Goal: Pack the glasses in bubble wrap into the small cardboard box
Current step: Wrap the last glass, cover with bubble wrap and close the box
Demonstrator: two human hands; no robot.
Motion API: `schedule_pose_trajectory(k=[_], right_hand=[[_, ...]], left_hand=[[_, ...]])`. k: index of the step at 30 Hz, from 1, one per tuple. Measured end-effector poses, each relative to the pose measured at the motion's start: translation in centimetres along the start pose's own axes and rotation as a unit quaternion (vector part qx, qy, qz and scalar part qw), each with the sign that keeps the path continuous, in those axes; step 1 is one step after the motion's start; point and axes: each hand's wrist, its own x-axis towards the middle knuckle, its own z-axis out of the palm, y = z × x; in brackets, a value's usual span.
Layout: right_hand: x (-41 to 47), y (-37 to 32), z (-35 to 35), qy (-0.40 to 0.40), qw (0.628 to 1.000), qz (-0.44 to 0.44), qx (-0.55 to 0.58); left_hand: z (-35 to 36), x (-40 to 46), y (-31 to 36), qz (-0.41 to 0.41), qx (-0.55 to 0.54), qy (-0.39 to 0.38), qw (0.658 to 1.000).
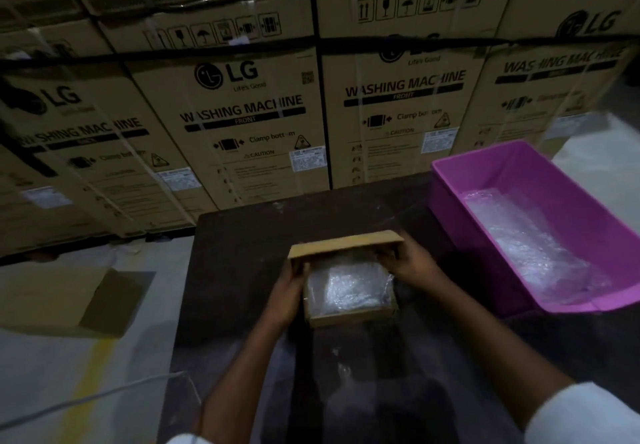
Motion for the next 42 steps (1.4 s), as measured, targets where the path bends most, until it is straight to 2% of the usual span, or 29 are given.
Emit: schedule_pose_trajectory(k=[2, 4, 7, 10, 11, 14, 18, 20, 24, 27, 30, 34, 42], right_hand=[[-1.7, 1.2, 1.0, 0.023, 0.999, -0.035, -0.035], [-2.9, 2.1, 2.0, 0.047, 0.994, -0.073, -0.070], [-3.9, 2.5, 2.8, 0.057, 0.996, -0.045, -0.055], [-3.7, 3.3, 3.1, 0.048, 0.992, -0.046, -0.109], [-3.6, 3.3, 3.0, 0.054, 0.992, -0.038, -0.103], [-4.3, 3.6, 2.4, 0.040, 0.998, -0.033, 0.018], [-4.9, 3.3, 1.4, 0.001, 0.997, -0.074, 0.009], [-4.5, 3.0, 0.3, -0.005, 0.994, -0.104, -0.018], [-3.1, 1.8, -1.6, -0.025, 0.985, -0.161, -0.055], [-2.7, 2.2, -1.4, -0.048, 0.966, -0.212, -0.140], [-4.4, 4.1, -0.6, -0.072, 0.956, -0.202, -0.200], [-6.5, 5.3, 0.6, -0.091, 0.962, -0.202, -0.161], [-6.7, 5.5, 0.8, -0.094, 0.963, -0.172, -0.183]], left_hand=[[0.3, -1.4, -1.0, 0.055, 0.062, -0.011, 0.996], [0.5, -2.5, -1.6, 0.071, 0.100, -0.009, 0.992], [1.0, -3.6, -2.7, 0.077, 0.136, 0.025, 0.987], [1.6, -3.8, -2.7, 0.089, 0.142, 0.058, 0.984], [1.7, -3.8, -2.6, 0.089, 0.133, 0.066, 0.985], [1.4, -3.6, -2.0, 0.080, 0.113, 0.100, 0.985], [0.9, -3.9, -1.7, 0.099, 0.158, 0.076, 0.979], [0.3, -4.2, -0.9, 0.110, 0.135, 0.047, 0.984], [-0.6, -3.7, 0.2, 0.184, 0.147, 0.023, 0.971], [-0.6, -3.7, -0.2, 0.173, 0.199, 0.023, 0.964], [-0.4, -4.9, -2.4, 0.155, 0.222, -0.018, 0.963], [-0.2, -5.7, -4.0, 0.161, 0.248, -0.049, 0.954], [-0.3, -7.5, -3.8, 0.143, 0.186, -0.058, 0.970]])
